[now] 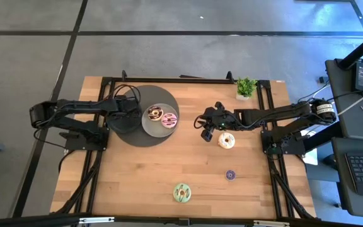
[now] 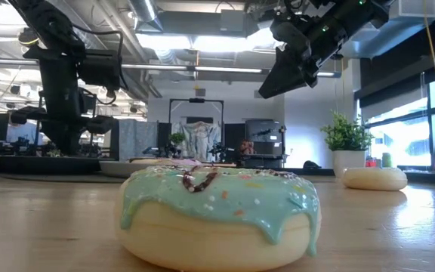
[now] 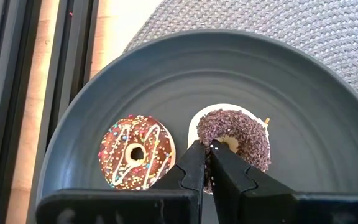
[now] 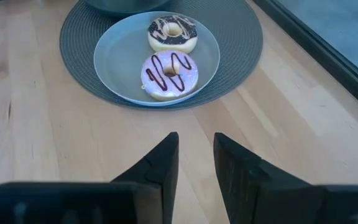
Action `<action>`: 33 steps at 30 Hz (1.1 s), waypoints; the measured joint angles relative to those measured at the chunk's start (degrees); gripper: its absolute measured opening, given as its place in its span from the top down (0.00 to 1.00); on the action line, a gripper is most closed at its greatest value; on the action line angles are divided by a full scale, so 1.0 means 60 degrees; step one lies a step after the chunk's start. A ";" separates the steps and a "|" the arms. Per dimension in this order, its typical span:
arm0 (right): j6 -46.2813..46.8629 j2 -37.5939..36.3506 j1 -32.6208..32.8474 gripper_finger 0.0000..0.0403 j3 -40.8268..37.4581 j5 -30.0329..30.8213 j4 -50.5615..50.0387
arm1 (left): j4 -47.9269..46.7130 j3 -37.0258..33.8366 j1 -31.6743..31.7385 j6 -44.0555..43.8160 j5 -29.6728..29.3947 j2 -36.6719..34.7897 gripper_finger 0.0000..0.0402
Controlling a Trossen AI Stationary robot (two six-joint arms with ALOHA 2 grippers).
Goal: Pick & Place donuts
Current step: Put the small dark brown donut on the black plate
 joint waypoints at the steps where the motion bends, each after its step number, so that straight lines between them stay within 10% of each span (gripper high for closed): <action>1: 0.0002 0.0000 0.0000 0.74 0.0000 0.0000 0.0000 | 0.0000 0.0000 0.0000 0.0002 -0.0002 0.0000 0.97; 17: -0.0036 0.0000 0.0000 0.74 0.0000 0.0000 -0.0004 | -0.0041 0.0000 0.0000 -0.0221 -0.0007 0.0000 0.96; 33: 0.0011 0.0000 0.0004 0.74 0.0000 -0.0080 -0.0004 | -0.0289 0.0000 0.0000 -0.0281 -0.0015 0.0000 0.75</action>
